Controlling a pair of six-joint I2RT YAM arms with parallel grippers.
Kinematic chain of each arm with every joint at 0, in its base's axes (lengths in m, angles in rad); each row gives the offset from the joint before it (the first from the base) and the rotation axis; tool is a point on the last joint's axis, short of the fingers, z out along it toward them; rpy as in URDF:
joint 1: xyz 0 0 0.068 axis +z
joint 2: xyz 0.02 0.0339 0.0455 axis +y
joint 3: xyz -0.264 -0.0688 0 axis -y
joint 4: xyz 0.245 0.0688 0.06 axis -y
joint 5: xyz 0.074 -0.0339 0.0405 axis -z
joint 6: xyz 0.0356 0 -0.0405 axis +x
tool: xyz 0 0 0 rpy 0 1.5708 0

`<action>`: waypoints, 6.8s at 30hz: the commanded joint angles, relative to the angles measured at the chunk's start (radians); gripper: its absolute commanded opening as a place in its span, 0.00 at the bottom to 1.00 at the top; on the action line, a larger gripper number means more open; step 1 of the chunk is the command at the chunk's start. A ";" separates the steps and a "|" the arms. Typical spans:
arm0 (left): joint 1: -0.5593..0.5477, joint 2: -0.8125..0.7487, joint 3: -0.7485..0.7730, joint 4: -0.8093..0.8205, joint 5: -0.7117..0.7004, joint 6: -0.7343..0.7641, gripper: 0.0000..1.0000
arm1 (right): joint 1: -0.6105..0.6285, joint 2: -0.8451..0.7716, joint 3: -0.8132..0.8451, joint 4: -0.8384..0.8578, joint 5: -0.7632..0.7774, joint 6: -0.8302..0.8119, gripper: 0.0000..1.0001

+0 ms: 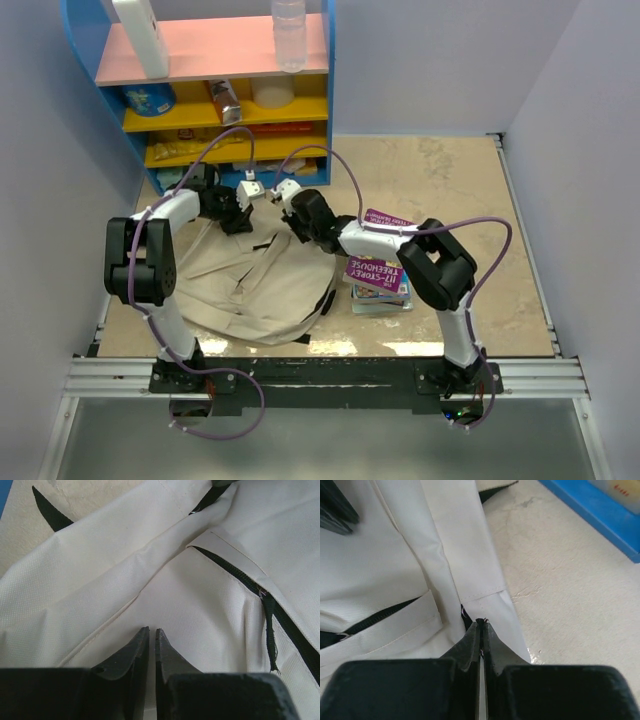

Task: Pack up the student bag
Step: Unzip the student bag at the center of the board.

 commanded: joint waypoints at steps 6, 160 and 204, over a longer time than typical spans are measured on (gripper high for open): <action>0.000 -0.049 0.038 0.028 0.071 -0.035 0.17 | -0.017 -0.111 0.063 0.034 -0.066 0.032 0.00; -0.338 0.299 0.629 -0.730 0.201 0.923 0.27 | 0.103 -0.672 -0.431 -0.032 0.098 0.365 0.00; -0.217 0.240 0.672 -0.281 -0.075 -0.026 0.00 | 0.155 -0.692 -0.494 -0.186 0.169 0.431 0.00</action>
